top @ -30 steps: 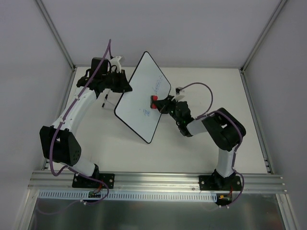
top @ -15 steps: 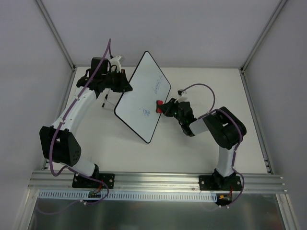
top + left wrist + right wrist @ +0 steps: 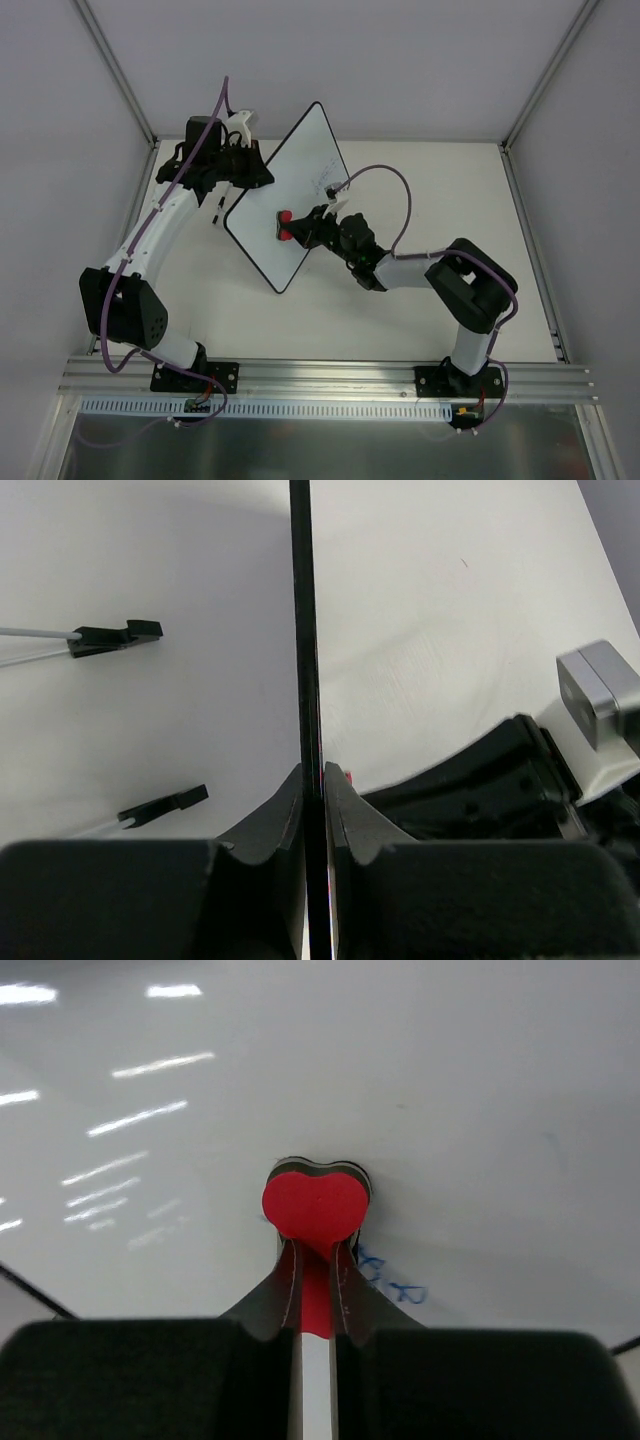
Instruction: Erase the whiteboard
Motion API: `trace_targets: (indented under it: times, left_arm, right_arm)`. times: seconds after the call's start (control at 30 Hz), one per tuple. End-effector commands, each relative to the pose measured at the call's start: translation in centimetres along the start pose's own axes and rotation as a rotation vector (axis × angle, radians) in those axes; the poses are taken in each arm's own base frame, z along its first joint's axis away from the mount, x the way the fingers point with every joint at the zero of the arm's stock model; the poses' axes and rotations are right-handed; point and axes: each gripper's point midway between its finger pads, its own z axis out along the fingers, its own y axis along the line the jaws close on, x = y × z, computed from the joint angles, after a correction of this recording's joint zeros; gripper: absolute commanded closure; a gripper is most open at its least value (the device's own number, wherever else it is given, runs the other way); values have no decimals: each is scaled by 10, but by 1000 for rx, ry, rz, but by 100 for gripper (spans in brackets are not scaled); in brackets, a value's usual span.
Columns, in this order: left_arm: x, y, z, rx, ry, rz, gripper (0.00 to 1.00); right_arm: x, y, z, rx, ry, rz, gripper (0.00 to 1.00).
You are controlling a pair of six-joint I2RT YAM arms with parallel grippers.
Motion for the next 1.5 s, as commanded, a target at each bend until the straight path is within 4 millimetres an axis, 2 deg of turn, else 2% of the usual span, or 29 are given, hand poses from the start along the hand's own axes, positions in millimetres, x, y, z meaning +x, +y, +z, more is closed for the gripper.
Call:
trace_targets:
  times: [0.0,0.2,0.3,0.4,0.43,0.5,0.53,0.6,0.73,0.8,0.9,1.03,1.2,1.23,1.3,1.47]
  left_arm:
    - [35,-43,3,183,134,-15,100]
    - [39,-41,4,177,142,-19,100]
    - [40,-41,4,177,144,-21,100]
    - [38,-41,4,179,141,-18,100]
    - [38,-42,4,179,140,-19,100]
    - [38,-42,4,183,142,-20,100]
    - [39,-42,4,183,143,-21,100]
    - [38,-43,3,187,141,-15,100]
    - [41,-42,3,184,145,-8,100]
    - [41,-42,3,186,146,-8,100]
    - [41,-43,3,190,147,-8,100]
    - [42,-43,2,194,148,-8,100]
    - [44,-45,2,202,155,-11,100]
    - [46,-44,2,202,157,-13,100]
    - [47,-45,2,206,160,-17,100]
    - [48,-46,2,213,166,-20,100]
  right_arm:
    - [7,75,-2,-228,59,-35,100]
    - [13,68,-3,-203,67,-61,100]
    - [26,50,-4,-150,83,-56,100]
    - [48,13,-10,-39,112,-18,100]
    - [48,3,-10,-18,100,5,100]
    - [66,-25,-18,51,123,43,100]
    - [62,-35,-20,65,102,59,100]
    - [76,-57,-29,121,120,80,100]
    - [79,-82,-36,175,128,80,100]
    - [82,-87,-37,184,134,79,100]
    - [75,-82,-31,154,129,58,100]
    - [56,-62,-17,99,92,56,99]
    - [17,-22,3,0,14,33,100]
    - [12,-14,5,-13,9,25,100]
    - [-8,3,10,-53,-33,15,100]
    - [-44,33,15,-119,-98,-6,100]
